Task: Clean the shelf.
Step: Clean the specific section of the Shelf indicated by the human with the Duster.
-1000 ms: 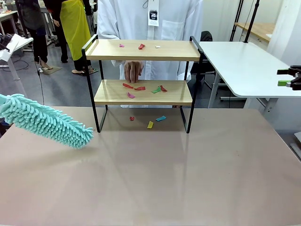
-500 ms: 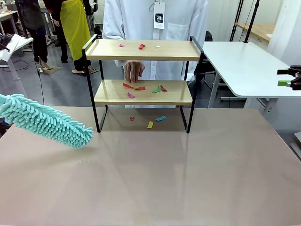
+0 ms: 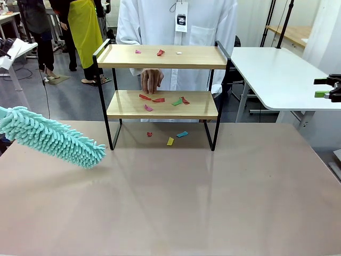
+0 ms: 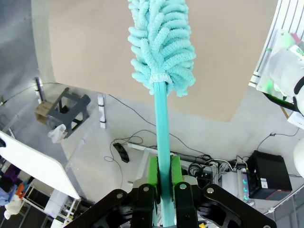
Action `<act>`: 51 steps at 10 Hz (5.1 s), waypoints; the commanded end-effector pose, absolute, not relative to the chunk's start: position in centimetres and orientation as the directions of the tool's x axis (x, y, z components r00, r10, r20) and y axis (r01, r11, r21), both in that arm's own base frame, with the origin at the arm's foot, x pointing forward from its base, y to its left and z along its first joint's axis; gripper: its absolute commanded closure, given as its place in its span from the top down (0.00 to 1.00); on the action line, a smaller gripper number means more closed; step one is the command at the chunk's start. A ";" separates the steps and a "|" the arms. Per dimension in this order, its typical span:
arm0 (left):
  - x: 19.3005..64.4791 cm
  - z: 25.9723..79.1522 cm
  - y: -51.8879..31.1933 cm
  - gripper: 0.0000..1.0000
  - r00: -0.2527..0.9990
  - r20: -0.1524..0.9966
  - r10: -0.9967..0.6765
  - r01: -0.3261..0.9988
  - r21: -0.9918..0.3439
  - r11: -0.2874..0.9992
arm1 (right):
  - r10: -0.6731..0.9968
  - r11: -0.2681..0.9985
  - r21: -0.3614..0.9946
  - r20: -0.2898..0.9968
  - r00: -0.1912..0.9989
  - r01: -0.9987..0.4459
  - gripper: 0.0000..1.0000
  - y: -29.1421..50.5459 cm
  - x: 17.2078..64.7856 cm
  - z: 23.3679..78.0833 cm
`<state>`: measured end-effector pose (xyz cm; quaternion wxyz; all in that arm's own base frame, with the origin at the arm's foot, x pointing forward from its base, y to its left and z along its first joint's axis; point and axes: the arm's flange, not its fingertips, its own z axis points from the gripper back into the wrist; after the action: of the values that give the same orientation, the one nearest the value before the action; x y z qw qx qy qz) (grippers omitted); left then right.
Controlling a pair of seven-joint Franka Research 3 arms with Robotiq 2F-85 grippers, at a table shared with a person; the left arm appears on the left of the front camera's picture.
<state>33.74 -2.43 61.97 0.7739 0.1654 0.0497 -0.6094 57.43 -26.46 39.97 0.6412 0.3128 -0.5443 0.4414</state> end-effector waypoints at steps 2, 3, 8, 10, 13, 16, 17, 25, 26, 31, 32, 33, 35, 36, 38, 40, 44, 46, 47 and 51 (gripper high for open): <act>32.8 62.1 -3.3 0.13 0.274 -0.197 -0.941 0.954 0.179 0.240 | 0.229 0.416 -0.084 0.973 0.014 -0.905 1.00 -26.4 57.5 40.2; 31.9 62.6 -3.9 0.13 0.293 -0.116 -0.949 0.947 0.174 0.271 | 0.229 0.416 -0.084 0.973 0.014 -0.905 1.00 -26.4 57.5 40.2; 28.3 62.7 -12.0 0.13 0.521 0.159 -0.839 0.849 0.005 0.529 | 0.229 0.416 -0.084 0.973 0.014 -0.905 1.00 -26.4 57.5 40.2; 26.8 61.2 -14.7 0.13 0.628 0.280 -0.726 0.767 -0.064 0.638 | 0.229 0.416 -0.084 0.973 0.014 -0.905 1.00 -26.4 57.5 40.2; 27.6 58.8 -16.3 0.13 0.587 0.395 -0.707 0.805 -0.187 0.563 | 0.229 0.416 -0.084 0.973 0.014 -0.905 1.00 -26.4 57.5 40.2; 27.5 59.6 -16.4 0.13 0.625 0.358 -0.694 0.776 -0.183 0.604 | 0.229 0.416 -0.084 0.973 0.014 -0.905 1.00 -26.4 57.5 40.2; 27.5 59.6 -16.4 0.13 0.625 0.358 -0.694 0.776 -0.183 0.604 | 0.229 0.416 -0.084 0.973 0.014 -0.905 1.00 -26.4 57.5 40.2; 28.3 56.8 -23.9 0.13 0.743 0.450 -0.495 0.659 -0.363 0.659 | 0.229 0.416 -0.084 0.973 0.014 -0.905 1.00 -26.4 57.5 40.2; 28.6 56.3 -25.7 0.13 0.772 0.450 -0.449 0.617 -0.361 0.699 | 0.229 0.416 -0.084 0.973 0.014 -0.905 1.00 -26.4 57.5 40.2; 28.5 55.6 -31.9 0.13 0.832 0.421 -0.363 0.509 -0.314 0.802 | 0.229 0.416 -0.084 0.973 0.014 -0.905 1.00 -26.4 57.5 40.2; 28.1 56.1 -31.7 0.13 0.832 0.418 -0.365 0.506 -0.301 0.808 | 0.229 0.416 -0.084 0.973 0.014 -0.905 1.00 -26.4 57.5 40.2; 27.9 56.5 -31.4 0.13 0.833 0.424 -0.355 0.495 -0.286 0.820 | 0.229 0.416 -0.084 0.973 0.014 -0.905 1.00 -26.4 57.5 40.2; 27.6 57.3 -31.2 0.13 0.829 0.420 -0.370 0.501 -0.263 0.824 | 0.229 0.416 -0.084 0.973 0.014 -0.905 1.00 -26.4 57.5 40.2; 27.7 57.4 -31.5 0.13 0.837 0.410 -0.363 0.486 -0.251 0.837 | 0.229 0.416 -0.084 0.973 0.014 -0.905 1.00 -26.4 57.5 40.2; 28.1 57.4 -32.3 0.13 0.857 0.415 -0.307 0.431 -0.249 0.867 | 0.229 0.416 -0.084 0.973 0.014 -0.905 1.00 -26.4 57.5 40.2; 29.0 56.8 -34.2 0.13 0.866 0.440 -0.237 0.373 -0.253 0.893 | 0.229 0.416 -0.084 0.973 0.014 -0.905 1.00 -26.4 57.5 40.2; 31.4 55.1 -38.5 0.13 0.865 0.486 -0.123 0.279 -0.264 0.923 | 0.229 0.416 -0.084 0.973 0.014 -0.905 1.00 -26.4 57.5 40.2; 32.8 54.2 -40.9 0.13 0.866 0.496 -0.071 0.241 -0.288 0.927 | 0.229 0.416 -0.084 0.973 0.014 -0.905 1.00 -26.4 57.5 40.2; 33.6 53.7 -42.0 0.13 0.867 0.496 -0.051 0.223 -0.294 0.929 | 0.229 0.416 -0.084 0.973 0.014 -0.905 1.00 -26.4 57.5 40.2; 35.7 52.4 -45.5 0.13 0.862 0.505 0.044 0.143 -0.326 0.935 | 0.229 0.416 -0.084 0.973 0.014 -0.905 1.00 -26.4 57.5 40.2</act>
<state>35.16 -42.89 52.16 0.9512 -0.1801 -0.2465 -0.0443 57.44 -26.47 39.98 0.6412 0.3126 -0.5443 0.4414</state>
